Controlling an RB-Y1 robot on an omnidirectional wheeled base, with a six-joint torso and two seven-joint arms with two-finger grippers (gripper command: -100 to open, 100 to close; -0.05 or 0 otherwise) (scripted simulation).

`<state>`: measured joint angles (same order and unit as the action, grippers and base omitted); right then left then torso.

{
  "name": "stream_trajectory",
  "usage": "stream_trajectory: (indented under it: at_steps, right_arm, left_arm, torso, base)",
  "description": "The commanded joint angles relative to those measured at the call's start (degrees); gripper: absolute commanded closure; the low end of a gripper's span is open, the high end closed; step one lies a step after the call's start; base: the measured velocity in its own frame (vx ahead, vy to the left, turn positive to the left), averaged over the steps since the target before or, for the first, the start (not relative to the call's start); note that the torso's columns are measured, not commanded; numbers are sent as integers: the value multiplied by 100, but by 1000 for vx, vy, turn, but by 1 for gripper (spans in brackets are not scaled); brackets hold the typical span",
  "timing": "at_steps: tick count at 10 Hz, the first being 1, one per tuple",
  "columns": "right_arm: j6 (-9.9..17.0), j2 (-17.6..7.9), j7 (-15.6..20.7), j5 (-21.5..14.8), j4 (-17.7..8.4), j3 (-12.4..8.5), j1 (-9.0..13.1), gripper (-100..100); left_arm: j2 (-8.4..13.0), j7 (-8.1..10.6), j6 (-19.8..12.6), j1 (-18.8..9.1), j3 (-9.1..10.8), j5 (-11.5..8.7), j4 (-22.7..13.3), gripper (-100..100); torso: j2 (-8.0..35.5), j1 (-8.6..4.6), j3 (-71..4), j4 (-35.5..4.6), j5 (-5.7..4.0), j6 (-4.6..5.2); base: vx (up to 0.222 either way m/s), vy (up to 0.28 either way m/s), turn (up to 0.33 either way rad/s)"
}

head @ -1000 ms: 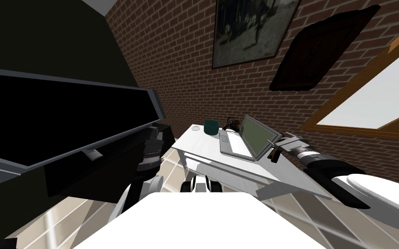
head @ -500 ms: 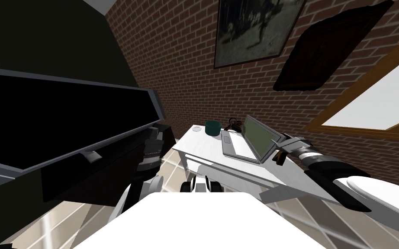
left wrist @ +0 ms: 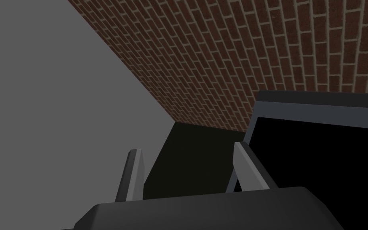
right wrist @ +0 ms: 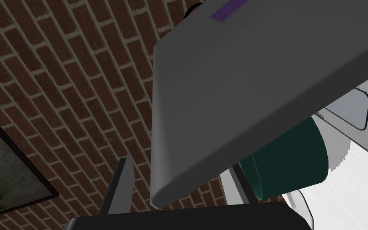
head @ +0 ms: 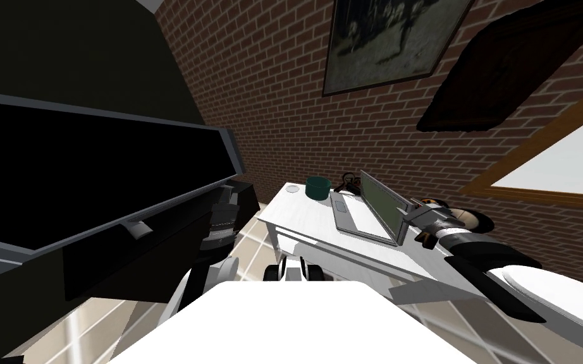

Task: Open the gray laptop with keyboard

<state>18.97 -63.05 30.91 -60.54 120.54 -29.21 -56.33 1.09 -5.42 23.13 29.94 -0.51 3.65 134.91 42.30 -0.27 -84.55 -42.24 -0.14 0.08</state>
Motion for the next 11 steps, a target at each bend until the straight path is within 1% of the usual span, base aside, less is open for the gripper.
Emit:
stream_trajectory:
  at_steps: [1, 6, 11]
  right_arm:
    - [56, -4, 85, -149, 4, 46, -42, 100]
    - [672, 198, 771, -1015, -127, 744, -84, 100]
    - [1284, 402, 1442, -1910, -261, 1433, -125, 100]
  left_arm:
    - [0, 0, 0, 0, 0, 0, 0, 0]
    - [0, 0, 0, 0, 0, 0, 0, 0]
    - [0, 0, 0, -1, 0, 0, 0, 0]
  torso:
    - [10, 8, 6, -7, 7, 3]
    - [-18, 30, -14, 3, 16, -12]
    - [8, 44, 2, -8, 24, -7]
  base:
    - [19, 48, 8]
    - [32, 68, 67]
    - [20, 68, 57]
